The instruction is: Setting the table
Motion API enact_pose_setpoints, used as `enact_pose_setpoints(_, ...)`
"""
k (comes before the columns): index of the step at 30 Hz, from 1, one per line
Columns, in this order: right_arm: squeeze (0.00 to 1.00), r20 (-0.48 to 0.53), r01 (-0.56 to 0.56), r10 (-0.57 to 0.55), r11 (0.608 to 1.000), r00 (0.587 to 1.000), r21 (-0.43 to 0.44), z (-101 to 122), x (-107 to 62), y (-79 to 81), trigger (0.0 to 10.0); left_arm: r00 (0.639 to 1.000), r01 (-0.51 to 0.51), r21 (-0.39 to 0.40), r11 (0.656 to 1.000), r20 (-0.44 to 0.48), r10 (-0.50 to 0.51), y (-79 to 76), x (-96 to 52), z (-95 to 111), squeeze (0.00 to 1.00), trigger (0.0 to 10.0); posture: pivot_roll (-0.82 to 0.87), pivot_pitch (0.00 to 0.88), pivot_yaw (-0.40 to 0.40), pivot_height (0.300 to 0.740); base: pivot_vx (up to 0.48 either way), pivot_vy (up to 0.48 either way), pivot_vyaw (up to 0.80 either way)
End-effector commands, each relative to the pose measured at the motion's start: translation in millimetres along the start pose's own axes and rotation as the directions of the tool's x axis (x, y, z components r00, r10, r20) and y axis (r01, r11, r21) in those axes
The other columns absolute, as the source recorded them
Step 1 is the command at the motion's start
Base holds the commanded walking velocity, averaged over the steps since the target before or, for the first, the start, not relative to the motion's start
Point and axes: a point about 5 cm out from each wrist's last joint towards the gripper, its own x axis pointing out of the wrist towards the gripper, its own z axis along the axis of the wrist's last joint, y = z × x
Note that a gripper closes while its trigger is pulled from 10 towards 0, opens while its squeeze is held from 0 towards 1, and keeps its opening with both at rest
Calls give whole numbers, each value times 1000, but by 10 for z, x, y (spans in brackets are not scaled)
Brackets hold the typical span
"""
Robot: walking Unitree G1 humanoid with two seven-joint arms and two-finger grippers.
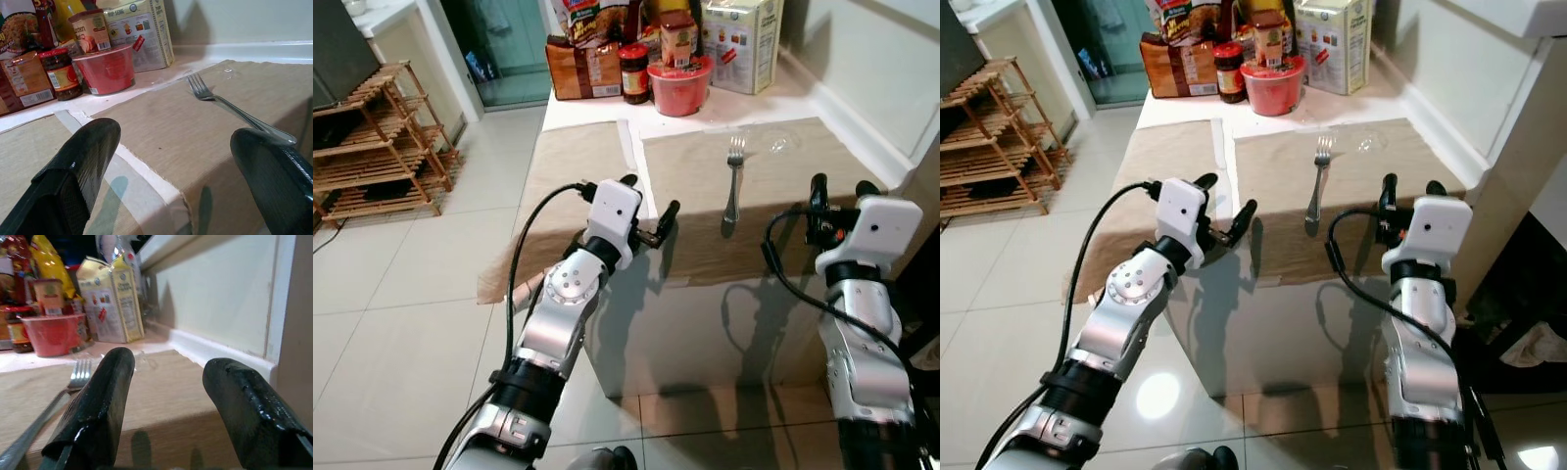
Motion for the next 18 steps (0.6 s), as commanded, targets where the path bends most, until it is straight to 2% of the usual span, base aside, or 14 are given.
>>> enact_pose_setpoints(1, 0, -9, -15, 15, 1000, 1000, 14, 0, 57, 52, 10000, 1000, -10, 13, 1000, 2, 10, 53, -32, 27, 0, 10000, 17, 0, 123, 740, 0, 0, 0)
enact_pose_setpoints(3, 0, -1, -24, 24, 999, 1000, 26, 29, 124, 65, 10000, 1000, -16, 11, 1000, 4, 16, 53, -35, 43, 0, 10000, 25, 0, 115, 740, 0, 0, 0)
enact_pose_setpoints(9, 0, -11, -33, 33, 999, 999, 25, -5, 54, 75, 10000, 1000, -14, 19, 1000, 0, 14, 49, -33, 48, 0, 10000, 14, 0, 118, 740, 0, 0, 0)
enact_pose_setpoints(10, 0, 0, -17, 17, 999, 1000, 38, -1, -19, 48, 10000, 1000, -9, 21, 1000, -2, 9, 38, -30, 48, 0, 10000, 6, 0, 124, 740, 0, 0, 0)
enact_pose_setpoints(14, 0, 17, 15, -16, 998, 1000, 57, 15, -137, -2, 10000, 1000, -7, 20, 1000, -5, 7, 32, -22, 45, 0, 10000, -6, 0, 128, 740, 0, 0, 0)
enact_pose_setpoints(18, 0, -2, 11, -11, 1000, 1000, -13, -16, -513, -8, 10000, 999, -44, -35, 998, -28, 43, 68, -10, -4, 0, 10000, -49, 0, 137, 740, 0, 0, 0)
